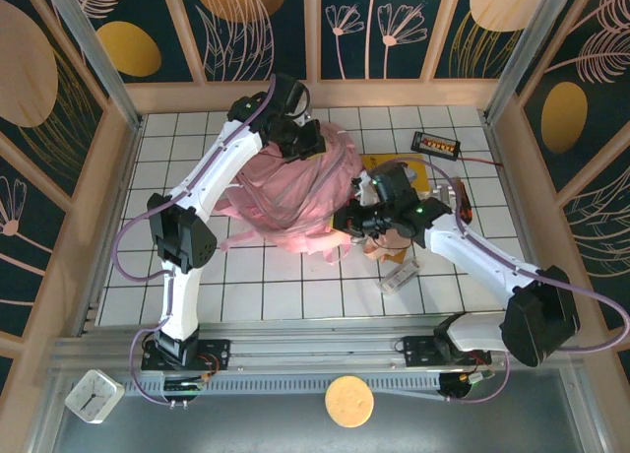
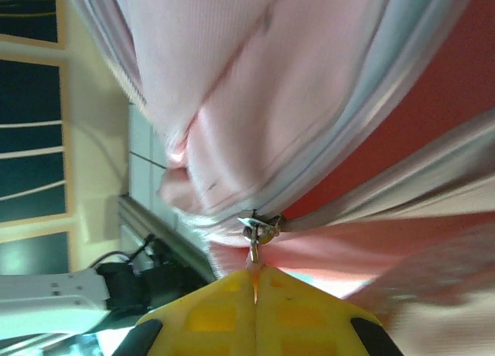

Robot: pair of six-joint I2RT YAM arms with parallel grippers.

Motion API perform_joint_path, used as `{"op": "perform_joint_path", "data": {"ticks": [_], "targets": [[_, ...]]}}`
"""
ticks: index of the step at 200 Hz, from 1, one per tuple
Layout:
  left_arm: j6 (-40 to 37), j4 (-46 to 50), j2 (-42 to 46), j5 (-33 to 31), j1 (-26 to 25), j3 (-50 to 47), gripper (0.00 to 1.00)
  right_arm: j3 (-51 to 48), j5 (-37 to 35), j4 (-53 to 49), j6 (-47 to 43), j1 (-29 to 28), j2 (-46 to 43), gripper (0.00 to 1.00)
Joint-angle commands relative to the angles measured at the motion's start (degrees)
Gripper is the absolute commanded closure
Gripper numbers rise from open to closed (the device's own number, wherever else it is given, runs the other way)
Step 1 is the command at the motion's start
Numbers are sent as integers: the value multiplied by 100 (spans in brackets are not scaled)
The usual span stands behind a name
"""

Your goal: Pack books, pencil case, and school supplies into a backpack

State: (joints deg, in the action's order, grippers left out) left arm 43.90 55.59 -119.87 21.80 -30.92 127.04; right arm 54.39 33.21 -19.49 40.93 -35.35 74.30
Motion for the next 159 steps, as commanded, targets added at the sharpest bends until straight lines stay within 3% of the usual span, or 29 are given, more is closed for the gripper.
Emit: {"op": "perform_joint_path", "data": {"ticks": [1, 39, 90, 116, 133, 159], "targets": [[465, -1274, 43, 58, -71, 160, 100, 241, 634, 478, 812, -402, 148, 100], [764, -1555, -15, -229, -131, 219, 100, 619, 217, 252, 934, -965, 624, 100], [1762, -2674, 298, -384, -236, -697, 100, 1586, -912, -292, 660, -1078, 1353, 100], [1542, -2138, -138, -337, -298, 140, 100, 2083, -860, -572, 265, -1286, 1753, 100], [1275, -1885, -175, -270, -292, 326, 100, 2086, -1002, -781, -7, -1403, 1601, 76], [788, -1721, -34, 157, -296, 103, 100, 1631, -1250, -964, -151, -1200, 666, 53]]}}
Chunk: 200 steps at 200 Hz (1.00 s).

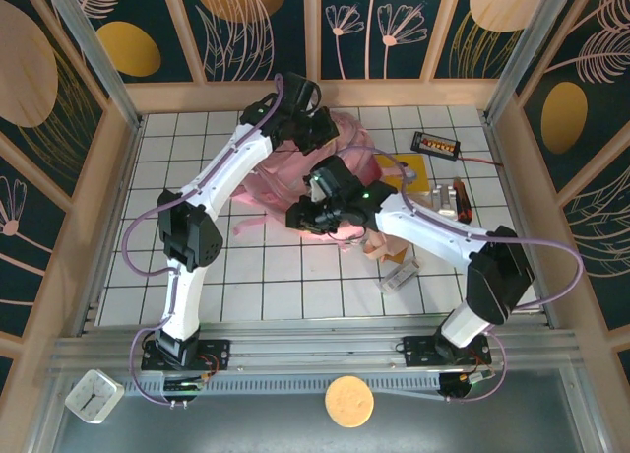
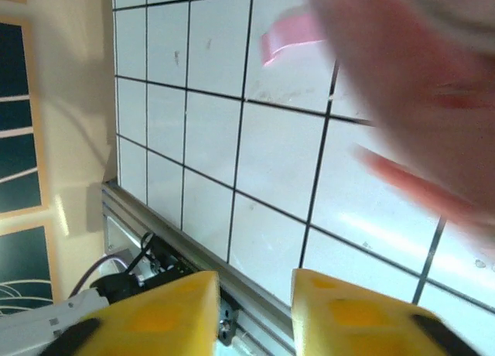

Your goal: Pack books, pencil case, and school supplies into a backpack

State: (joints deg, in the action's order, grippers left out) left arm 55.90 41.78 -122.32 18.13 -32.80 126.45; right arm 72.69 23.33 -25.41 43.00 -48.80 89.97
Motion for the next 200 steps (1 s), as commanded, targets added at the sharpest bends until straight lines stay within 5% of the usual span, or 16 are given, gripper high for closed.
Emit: {"op": "perform_joint_path", "data": {"ticks": [1, 16, 56, 133, 150, 172, 179, 191, 200], "targets": [[-430, -330, 223, 542, -111, 153, 100, -218, -269, -388, -361, 161, -946, 51], [-795, -63, 320, 565, -110, 126, 100, -305, -382, -775, -462, 473, -1462, 39], [-1460, 626, 284, 716, -102, 446, 100, -226, -895, -1836, -916, 1622, -1979, 39], [-1439, 560, 386, 958, -101, 323, 100, -696, -538, -198, -1080, 1947, -1093, 40], [-1488, 581, 426, 994, -88, 252, 100, -639, -452, 353, -846, 1928, -816, 51], [-1713, 746, 515, 925, -96, 232, 100, -339, -723, 801, -451, 1893, -705, 99], [-1826, 750, 632, 790, -97, 147, 100, -175, -814, 815, -357, 1900, -696, 100], [-2002, 1007, 981, 379, -84, -148, 73, 186, -932, 634, -311, 1900, -618, 100], [-2087, 1029, 1346, 42, -57, -507, 62, 470, -932, 460, -332, 1909, -518, 100]]}}
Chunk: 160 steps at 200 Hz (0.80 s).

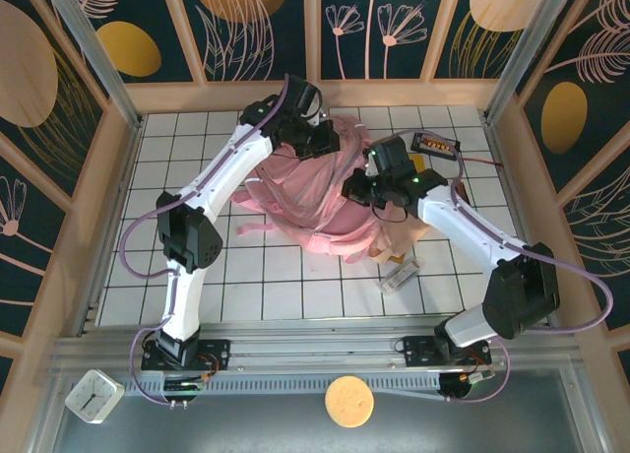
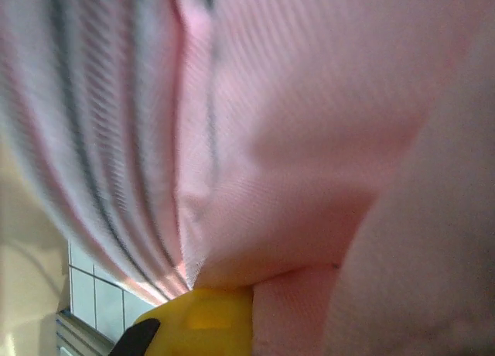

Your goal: Pack books, pencil case, and school supplies into a backpack

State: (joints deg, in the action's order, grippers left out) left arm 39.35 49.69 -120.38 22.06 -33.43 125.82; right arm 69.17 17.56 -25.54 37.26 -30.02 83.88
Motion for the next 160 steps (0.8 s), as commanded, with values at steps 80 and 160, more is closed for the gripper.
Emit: {"op": "perform_joint_path", "data": {"ticks": [80, 160], "targets": [[315, -1760, 4980, 325, 102, -5614, 53, 2309, -96, -246, 255, -100, 856, 100], [-1006, -1654, 4113, 581, 74, -5817, 62, 2590, -112, -436, 246, -241, 897, 100]]}}
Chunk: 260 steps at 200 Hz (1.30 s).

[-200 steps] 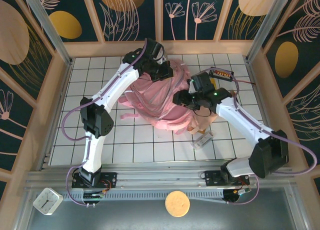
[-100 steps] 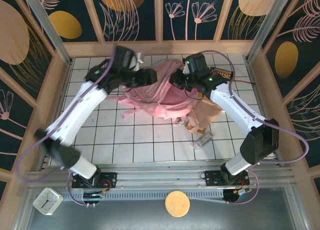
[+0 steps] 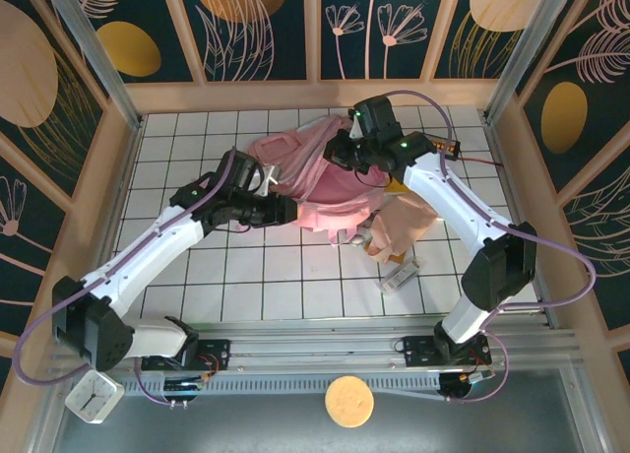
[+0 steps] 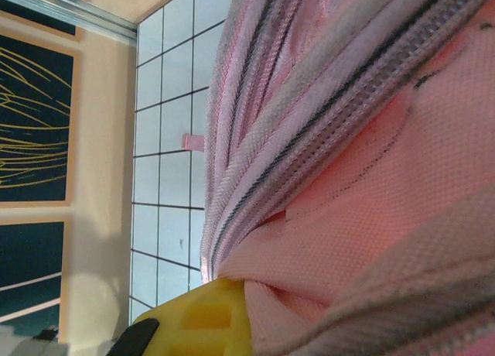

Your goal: Pack books, pencil case, and school supplies into a backpack

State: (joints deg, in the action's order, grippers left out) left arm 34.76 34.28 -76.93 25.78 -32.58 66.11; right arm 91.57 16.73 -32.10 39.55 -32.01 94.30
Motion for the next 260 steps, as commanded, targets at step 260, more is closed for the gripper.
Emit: {"op": "perform_joint_path", "data": {"ticks": [260], "targets": [[-1933, 851, -2042, -494, -73, 1696, 84, 456, -65, 317, 278, -233, -69, 100]]}}
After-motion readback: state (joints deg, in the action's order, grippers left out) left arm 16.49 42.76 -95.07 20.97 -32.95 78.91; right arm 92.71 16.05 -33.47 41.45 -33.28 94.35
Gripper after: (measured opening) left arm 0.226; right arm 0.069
